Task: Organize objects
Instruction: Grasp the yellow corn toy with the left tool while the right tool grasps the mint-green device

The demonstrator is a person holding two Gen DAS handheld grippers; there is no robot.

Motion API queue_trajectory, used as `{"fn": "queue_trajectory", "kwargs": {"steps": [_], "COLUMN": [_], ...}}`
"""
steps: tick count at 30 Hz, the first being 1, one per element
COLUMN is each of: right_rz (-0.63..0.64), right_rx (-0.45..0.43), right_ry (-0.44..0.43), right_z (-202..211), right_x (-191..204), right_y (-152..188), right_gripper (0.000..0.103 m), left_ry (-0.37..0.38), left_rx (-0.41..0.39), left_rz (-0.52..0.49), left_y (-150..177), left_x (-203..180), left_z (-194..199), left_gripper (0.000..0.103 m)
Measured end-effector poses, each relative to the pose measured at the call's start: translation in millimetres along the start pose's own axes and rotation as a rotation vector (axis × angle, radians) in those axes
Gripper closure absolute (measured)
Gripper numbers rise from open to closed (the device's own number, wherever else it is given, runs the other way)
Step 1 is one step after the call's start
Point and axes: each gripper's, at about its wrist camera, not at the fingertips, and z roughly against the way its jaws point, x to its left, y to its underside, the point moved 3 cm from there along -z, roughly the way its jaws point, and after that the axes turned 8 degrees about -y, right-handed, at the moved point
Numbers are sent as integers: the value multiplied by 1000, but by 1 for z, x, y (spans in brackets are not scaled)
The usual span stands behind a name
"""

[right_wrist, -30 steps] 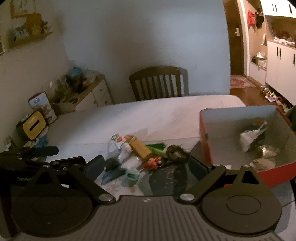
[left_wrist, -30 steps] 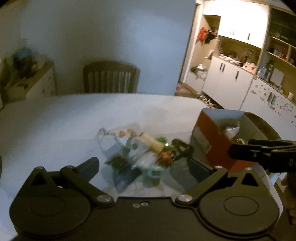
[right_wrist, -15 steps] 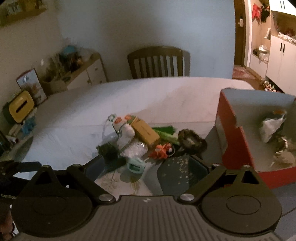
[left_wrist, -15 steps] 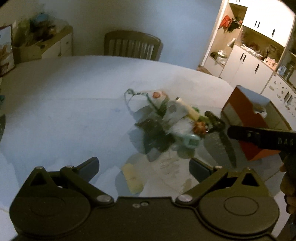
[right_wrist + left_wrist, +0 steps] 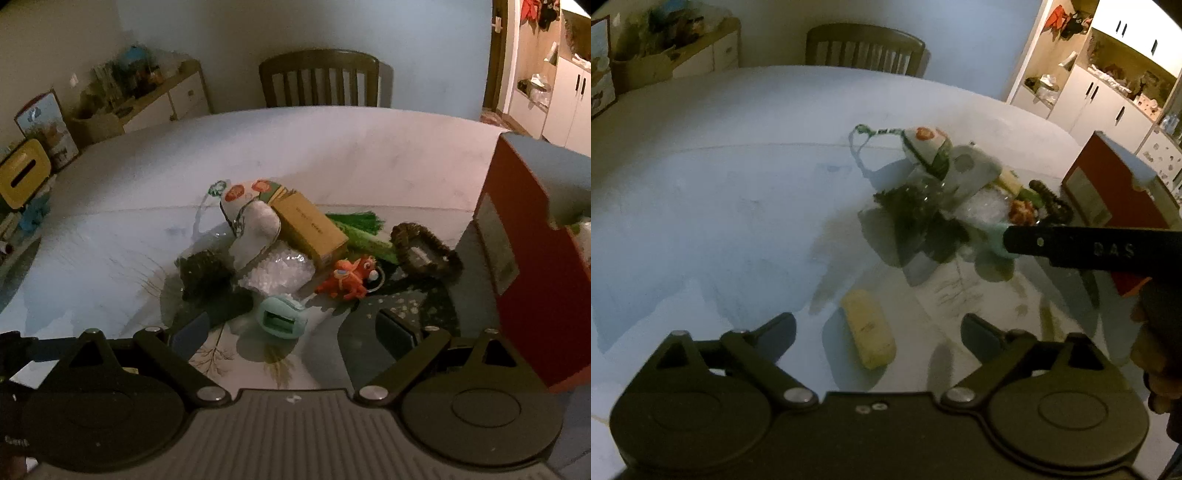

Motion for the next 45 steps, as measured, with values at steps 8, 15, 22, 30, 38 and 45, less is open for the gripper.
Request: {"fn": "queue_trajectory", "kwargs": {"steps": [8, 15, 22, 30, 38, 45], "right_rz": [-14, -28, -48, -54, -70, -77], "right_rx": [36, 59, 70, 69, 66, 61], "right_ry": [12, 10, 18, 15, 11, 9], "right_z": [-25, -36, -41, -41, -30, 0], "right_x": [-2, 0, 1, 1, -3, -10], "right_y": [1, -1, -2, -2, 0, -1], "right_gripper": [20, 43, 61, 65, 65, 65], "left_ry": [4, 8, 6, 1, 22, 61], "left_rx": [1, -15, -11, -16, 2, -30], "left_rz": [7, 33, 61, 60, 46, 6], "left_y": [4, 3, 2, 3, 0, -14], "left_x": [-2, -2, -4, -4, -17, -37], "left_z": [-3, -2, -1, -3, 4, 27], "left_gripper": [23, 43, 55, 82, 83, 83]}}
